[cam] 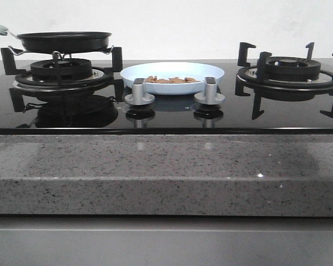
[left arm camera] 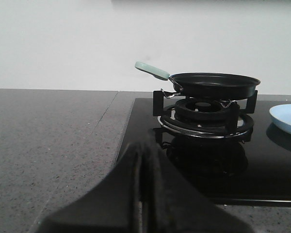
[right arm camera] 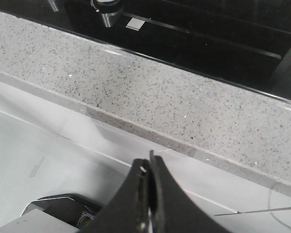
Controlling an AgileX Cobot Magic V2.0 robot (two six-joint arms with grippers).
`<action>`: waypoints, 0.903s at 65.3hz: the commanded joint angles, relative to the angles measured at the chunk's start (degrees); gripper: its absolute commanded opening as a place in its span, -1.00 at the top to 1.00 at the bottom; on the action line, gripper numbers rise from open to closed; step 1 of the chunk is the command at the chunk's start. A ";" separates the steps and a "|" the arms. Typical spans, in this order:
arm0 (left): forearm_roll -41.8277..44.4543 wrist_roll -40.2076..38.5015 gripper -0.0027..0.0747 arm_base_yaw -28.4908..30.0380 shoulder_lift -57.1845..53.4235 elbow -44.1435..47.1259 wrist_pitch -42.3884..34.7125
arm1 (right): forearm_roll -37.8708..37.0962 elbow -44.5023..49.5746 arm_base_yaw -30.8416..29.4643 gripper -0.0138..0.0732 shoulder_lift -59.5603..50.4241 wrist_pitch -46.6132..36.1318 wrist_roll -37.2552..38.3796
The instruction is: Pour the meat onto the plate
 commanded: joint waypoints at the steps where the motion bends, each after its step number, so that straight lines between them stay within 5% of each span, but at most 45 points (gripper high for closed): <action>1: -0.59 -0.01 0.98 -0.03 -1.00 0.39 -4.84 | -0.13 -1.32 -0.24 0.84 0.35 -3.23 -0.35; 41: -0.59 -0.01 0.98 -0.03 -1.00 0.39 -4.84 | -0.92 -1.01 -0.24 0.84 -0.33 -4.24 -0.63; 59: -0.59 -0.01 0.98 -0.03 -1.00 0.39 -4.84 | -2.88 15.77 -7.96 0.84 -11.27 -34.94 -0.60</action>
